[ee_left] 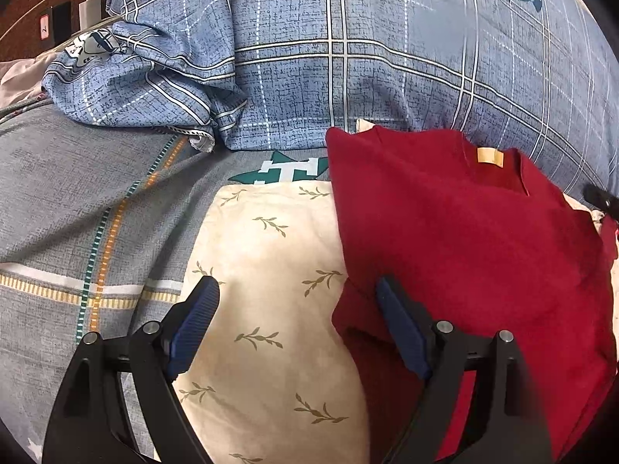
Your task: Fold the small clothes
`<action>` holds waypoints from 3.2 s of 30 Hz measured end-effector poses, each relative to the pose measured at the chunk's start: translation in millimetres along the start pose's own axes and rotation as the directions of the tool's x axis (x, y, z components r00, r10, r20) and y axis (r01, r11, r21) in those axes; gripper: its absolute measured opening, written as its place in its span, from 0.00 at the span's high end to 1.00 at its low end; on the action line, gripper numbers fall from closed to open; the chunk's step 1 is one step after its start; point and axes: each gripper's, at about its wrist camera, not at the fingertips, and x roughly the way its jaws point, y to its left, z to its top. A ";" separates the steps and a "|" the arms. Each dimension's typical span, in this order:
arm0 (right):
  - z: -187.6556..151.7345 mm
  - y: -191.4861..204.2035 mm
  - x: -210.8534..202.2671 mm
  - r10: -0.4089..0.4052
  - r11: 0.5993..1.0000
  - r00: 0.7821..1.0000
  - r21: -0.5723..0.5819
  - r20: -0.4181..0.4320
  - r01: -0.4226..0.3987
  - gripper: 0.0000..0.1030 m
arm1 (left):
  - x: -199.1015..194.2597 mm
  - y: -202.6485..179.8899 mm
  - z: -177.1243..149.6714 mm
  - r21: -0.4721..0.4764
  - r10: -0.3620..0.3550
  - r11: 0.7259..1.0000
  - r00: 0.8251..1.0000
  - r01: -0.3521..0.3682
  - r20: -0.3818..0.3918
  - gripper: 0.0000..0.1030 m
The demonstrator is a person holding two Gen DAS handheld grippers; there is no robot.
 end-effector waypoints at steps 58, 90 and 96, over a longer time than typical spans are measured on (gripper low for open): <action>-59.7 -51.7 -2.3 -0.074 0.963 0.990 0.251 -0.116 0.101 0.50 | -14.2 -49.5 -6.0 0.166 -0.092 0.983 0.992 0.077 0.084 0.18; -58.5 -301.1 -22.0 -0.254 0.670 0.958 0.690 -0.133 0.273 0.53 | 4.2 -49.4 -8.9 0.129 -0.116 0.985 0.993 0.114 0.011 0.17; -53.1 -299.3 -19.6 -0.303 0.697 0.945 0.647 -0.123 0.307 0.92 | 4.9 -48.7 -7.5 0.121 -0.123 0.985 0.992 0.121 0.007 0.17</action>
